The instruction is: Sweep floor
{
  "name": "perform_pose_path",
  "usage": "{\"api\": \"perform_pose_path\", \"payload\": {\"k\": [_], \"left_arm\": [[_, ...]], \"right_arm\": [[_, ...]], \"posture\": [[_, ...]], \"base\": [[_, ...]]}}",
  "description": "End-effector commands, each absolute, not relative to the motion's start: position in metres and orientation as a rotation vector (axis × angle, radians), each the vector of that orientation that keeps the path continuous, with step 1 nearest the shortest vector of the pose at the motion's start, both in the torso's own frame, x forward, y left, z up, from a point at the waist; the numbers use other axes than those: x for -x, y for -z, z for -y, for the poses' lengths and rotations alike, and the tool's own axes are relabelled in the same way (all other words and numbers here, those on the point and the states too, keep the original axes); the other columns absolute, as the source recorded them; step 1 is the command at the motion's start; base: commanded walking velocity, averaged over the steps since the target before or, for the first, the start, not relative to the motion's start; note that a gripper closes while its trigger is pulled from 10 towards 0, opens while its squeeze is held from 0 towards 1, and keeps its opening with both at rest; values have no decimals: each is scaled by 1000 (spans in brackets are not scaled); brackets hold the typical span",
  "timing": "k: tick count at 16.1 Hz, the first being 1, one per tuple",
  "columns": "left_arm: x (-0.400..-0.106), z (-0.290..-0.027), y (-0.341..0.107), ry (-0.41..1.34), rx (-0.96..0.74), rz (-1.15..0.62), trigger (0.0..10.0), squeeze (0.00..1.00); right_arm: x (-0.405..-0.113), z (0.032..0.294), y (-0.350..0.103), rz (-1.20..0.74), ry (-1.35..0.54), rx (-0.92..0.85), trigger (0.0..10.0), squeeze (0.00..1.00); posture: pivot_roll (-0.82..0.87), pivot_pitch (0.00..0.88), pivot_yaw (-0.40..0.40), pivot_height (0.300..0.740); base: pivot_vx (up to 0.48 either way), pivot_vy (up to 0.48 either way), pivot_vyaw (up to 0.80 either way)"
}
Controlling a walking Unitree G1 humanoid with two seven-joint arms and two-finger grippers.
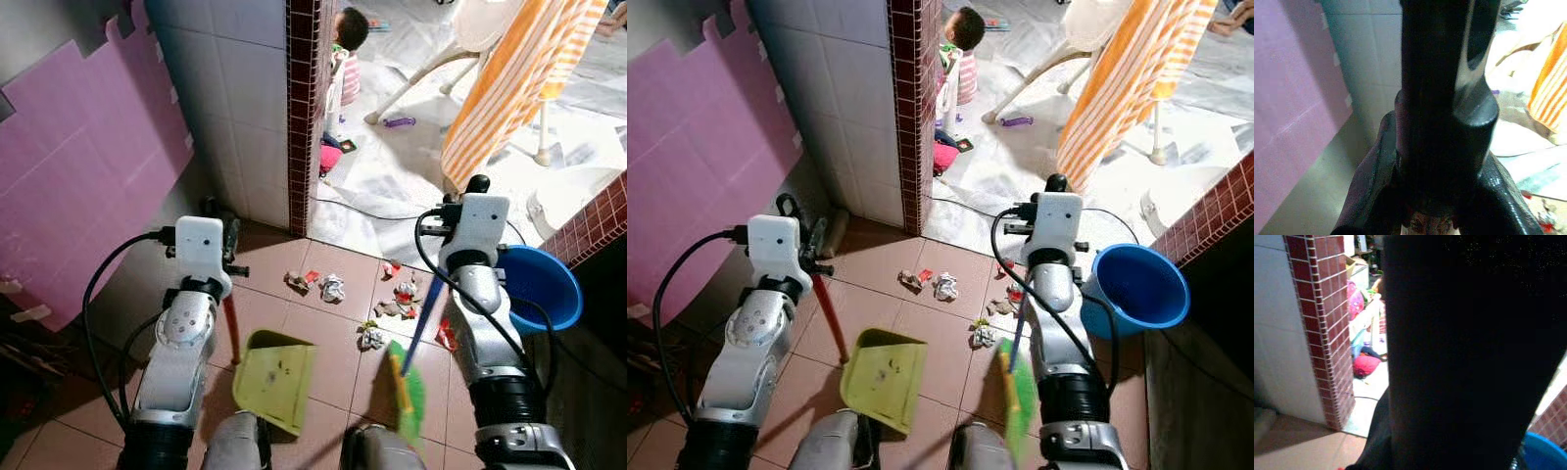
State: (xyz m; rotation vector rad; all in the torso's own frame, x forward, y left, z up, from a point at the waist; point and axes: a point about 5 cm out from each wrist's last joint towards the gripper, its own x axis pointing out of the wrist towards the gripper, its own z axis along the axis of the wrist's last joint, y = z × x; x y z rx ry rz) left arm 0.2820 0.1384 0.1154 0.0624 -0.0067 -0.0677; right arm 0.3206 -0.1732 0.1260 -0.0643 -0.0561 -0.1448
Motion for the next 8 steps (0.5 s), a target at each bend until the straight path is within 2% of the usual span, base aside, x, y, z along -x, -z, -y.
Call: {"api": "perform_pose_path", "payload": {"k": [1,8], "left_arm": [[-281,-139,-119,66,-42,7,10000,0],[-291,-128,-128,105,-22,37,10000,0]], "right_arm": [[-319,172,-127,44,151,18,10000,0],[-327,175,-137,62,145,38,10000,0]], "posture": [[7,104,23,740],[-1,87,-2,740]], "base": [[0,0,-800],[0,0,-800]]}}
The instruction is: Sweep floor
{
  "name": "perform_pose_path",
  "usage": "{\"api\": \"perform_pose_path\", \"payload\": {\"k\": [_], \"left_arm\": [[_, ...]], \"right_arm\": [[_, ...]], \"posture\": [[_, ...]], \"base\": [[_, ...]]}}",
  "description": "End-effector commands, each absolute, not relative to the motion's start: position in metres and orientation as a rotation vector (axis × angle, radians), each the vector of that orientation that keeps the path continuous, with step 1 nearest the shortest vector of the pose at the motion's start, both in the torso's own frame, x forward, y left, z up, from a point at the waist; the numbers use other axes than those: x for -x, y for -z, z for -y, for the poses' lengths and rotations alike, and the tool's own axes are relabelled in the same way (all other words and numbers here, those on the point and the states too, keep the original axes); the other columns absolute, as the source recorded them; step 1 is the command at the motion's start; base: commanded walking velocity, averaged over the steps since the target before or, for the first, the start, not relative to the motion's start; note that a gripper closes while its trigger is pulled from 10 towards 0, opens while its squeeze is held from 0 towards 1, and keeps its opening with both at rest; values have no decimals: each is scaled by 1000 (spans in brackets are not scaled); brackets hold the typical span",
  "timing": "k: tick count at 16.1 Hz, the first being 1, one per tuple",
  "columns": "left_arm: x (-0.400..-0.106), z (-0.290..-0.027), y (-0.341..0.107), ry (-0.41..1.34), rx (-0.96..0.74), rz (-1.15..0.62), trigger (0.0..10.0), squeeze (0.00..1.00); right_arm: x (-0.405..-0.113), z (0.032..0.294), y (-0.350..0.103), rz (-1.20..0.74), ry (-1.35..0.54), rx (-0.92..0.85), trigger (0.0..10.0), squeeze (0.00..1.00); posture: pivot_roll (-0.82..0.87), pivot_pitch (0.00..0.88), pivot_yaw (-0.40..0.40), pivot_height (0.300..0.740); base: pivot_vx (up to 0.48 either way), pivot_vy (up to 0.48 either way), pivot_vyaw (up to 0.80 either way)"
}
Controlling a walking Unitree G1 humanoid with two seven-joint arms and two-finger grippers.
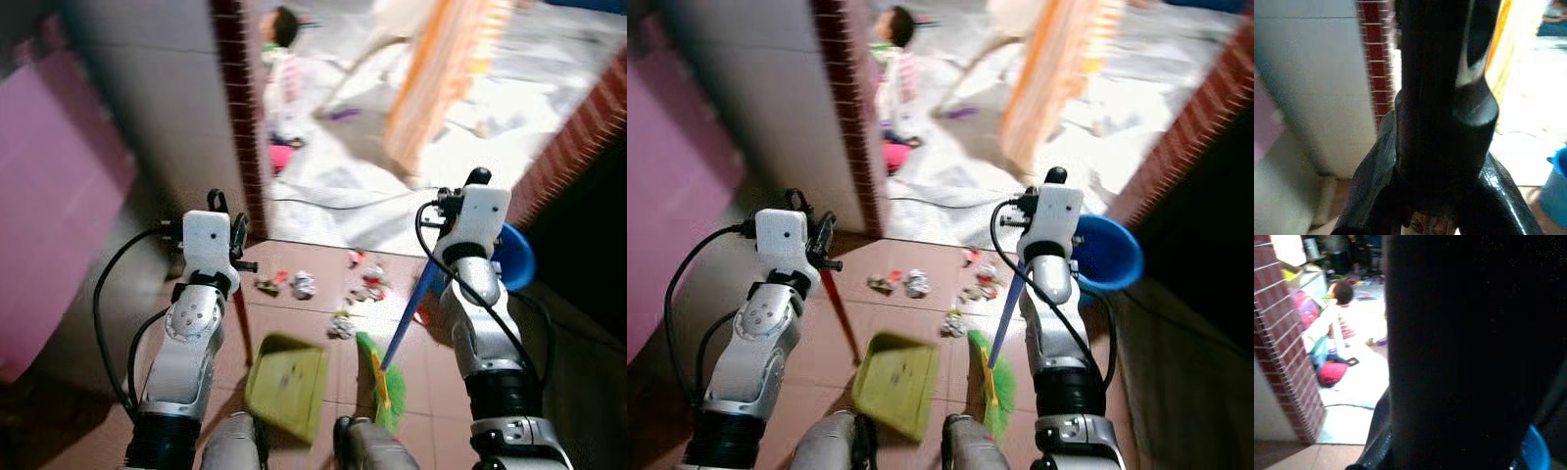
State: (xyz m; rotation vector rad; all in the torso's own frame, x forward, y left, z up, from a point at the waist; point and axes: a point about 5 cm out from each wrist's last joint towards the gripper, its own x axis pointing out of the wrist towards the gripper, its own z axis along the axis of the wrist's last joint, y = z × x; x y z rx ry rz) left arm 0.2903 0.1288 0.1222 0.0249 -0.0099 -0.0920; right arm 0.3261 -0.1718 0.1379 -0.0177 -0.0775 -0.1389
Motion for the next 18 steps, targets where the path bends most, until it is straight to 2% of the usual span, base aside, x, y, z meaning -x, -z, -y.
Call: {"api": "perform_pose_path", "payload": {"k": [1,6,16,18], "left_arm": [[-291,-128,-127,105,-21,34,10000,0],[-296,-131,-131,90,-22,46,10000,0],[-298,-142,-133,51,-49,50,10000,0],[-297,-143,-135,57,-26,61,10000,0]], "right_arm": [[-328,175,-138,62,147,39,10000,0],[-331,173,-143,82,132,39,10000,0],[-341,165,-160,152,90,83,10000,0],[-342,165,-162,160,82,92,10000,0]], "posture": [[-2,87,-4,740],[-2,97,-3,740],[0,122,5,740],[0,124,7,740]], "base": [[0,0,-800],[0,0,-754],[0,0,0],[0,0,-406]]}}
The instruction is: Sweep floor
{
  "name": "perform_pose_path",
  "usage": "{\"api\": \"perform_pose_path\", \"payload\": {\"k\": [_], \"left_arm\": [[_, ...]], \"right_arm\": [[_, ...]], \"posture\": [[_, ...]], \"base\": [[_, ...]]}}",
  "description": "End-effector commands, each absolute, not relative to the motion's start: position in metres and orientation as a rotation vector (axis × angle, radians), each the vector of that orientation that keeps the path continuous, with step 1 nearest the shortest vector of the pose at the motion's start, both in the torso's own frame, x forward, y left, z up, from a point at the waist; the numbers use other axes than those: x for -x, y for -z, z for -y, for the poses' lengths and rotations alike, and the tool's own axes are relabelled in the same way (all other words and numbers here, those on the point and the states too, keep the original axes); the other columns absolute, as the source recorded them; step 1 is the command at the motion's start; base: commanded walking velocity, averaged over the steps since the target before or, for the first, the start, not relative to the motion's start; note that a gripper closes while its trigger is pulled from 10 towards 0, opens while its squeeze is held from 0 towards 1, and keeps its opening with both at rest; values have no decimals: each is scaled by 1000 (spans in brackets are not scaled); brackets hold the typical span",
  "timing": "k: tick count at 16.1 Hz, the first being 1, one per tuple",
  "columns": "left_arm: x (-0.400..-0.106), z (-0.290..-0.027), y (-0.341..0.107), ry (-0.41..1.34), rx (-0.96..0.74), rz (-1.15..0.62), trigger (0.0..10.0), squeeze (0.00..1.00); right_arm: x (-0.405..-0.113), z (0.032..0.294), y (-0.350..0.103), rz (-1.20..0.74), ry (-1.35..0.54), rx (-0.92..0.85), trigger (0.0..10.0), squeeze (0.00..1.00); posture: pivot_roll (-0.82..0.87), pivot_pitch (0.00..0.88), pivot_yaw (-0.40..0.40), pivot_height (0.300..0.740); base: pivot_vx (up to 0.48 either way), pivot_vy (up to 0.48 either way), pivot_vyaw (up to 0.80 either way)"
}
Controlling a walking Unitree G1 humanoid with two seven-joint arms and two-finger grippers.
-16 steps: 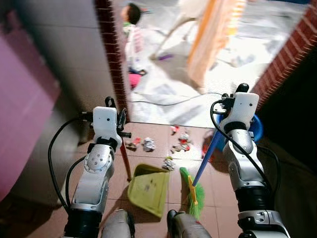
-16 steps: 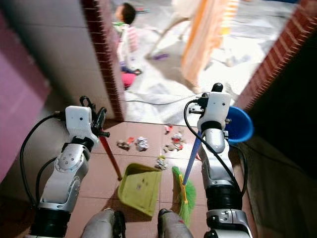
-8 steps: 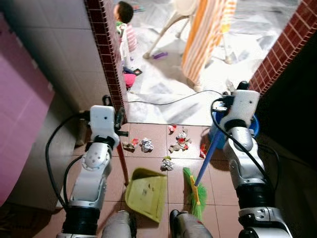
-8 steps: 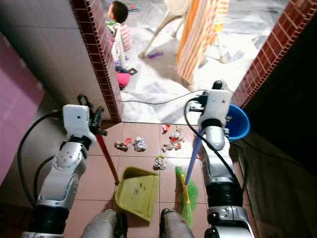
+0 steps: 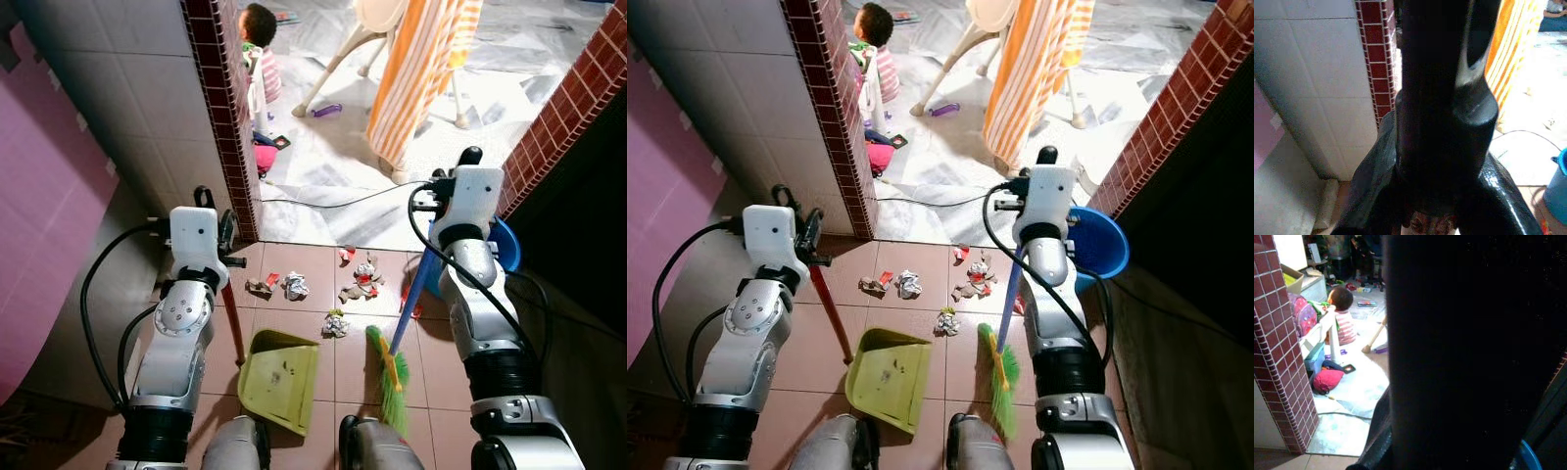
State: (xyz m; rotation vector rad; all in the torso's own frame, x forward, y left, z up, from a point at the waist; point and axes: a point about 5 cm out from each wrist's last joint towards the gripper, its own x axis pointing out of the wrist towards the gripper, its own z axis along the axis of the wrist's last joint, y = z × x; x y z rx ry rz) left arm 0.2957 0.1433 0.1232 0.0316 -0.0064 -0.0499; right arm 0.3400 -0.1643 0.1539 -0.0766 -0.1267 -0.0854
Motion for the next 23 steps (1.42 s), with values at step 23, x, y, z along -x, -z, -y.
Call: {"api": "perform_pose_path", "payload": {"k": [23], "left_arm": [[-294,-152,-135,-29,-131,67,10000,0]], "right_arm": [[-346,162,-164,190,48,94,10000,0]], "posture": [[3,130,8,740]], "base": [[164,0,-19]]}}
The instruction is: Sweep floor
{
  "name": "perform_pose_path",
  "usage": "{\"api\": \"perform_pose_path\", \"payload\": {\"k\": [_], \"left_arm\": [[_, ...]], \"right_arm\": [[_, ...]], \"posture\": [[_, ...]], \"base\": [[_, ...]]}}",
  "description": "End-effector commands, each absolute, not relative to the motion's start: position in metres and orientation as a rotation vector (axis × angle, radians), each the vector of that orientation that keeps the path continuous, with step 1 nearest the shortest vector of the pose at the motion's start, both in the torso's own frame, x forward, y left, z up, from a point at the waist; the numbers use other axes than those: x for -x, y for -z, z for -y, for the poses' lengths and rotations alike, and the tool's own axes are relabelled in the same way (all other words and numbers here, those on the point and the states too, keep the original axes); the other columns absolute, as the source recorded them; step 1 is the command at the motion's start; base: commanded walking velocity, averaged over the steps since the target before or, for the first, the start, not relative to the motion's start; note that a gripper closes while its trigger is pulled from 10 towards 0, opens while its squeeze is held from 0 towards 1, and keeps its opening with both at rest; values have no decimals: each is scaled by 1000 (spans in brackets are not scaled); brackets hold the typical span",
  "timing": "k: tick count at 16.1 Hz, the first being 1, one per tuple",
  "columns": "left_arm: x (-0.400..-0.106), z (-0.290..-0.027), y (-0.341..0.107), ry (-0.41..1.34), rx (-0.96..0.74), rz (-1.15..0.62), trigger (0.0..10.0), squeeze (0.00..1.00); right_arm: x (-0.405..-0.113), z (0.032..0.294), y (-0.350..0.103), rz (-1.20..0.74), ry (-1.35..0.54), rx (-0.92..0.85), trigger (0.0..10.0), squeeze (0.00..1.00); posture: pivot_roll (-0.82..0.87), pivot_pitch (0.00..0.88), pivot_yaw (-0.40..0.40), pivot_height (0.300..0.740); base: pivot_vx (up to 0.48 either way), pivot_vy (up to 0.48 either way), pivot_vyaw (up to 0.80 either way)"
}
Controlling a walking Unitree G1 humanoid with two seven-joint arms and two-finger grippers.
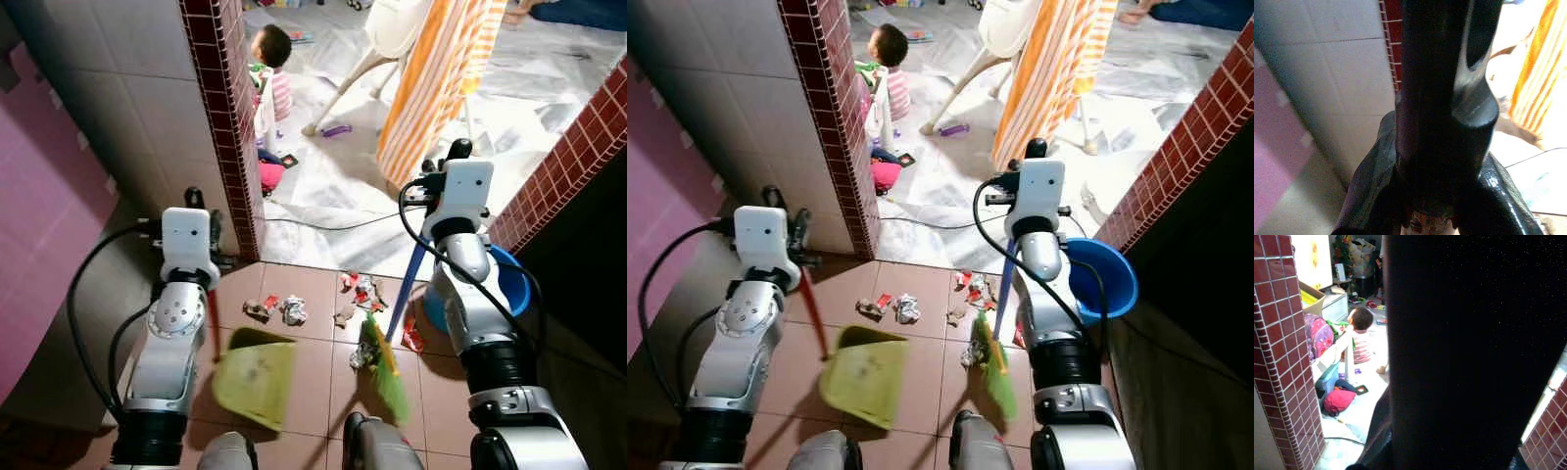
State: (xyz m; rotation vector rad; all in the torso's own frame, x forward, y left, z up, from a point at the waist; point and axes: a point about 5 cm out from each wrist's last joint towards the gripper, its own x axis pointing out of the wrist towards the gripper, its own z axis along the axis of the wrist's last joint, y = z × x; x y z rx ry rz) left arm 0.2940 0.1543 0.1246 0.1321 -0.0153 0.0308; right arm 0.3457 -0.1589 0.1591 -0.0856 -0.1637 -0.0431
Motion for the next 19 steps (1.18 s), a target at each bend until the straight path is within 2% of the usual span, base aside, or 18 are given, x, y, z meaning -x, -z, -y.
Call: {"api": "perform_pose_path", "payload": {"k": [1,6,13,19], "left_arm": [[-293,-154,-135,-45,-144,61,10000,0],[-299,-158,-129,-105,-141,55,10000,0],[-321,-135,-121,-57,-81,50,10000,0],[-324,-127,-115,-44,-73,61,10000,0]], "right_arm": [[-346,162,-163,186,48,93,10000,0],[-349,153,-156,128,7,-5,10000,0],[-345,164,-155,109,21,-6,10000,0],[-352,150,-164,54,-38,-255,10000,0]], "posture": [[6,134,8,740],[0,149,6,740],[-51,155,-10,740],[-45,133,-40,740]], "base": [[0,0,0],[0,0,0],[0,0,0],[0,0,0]]}}
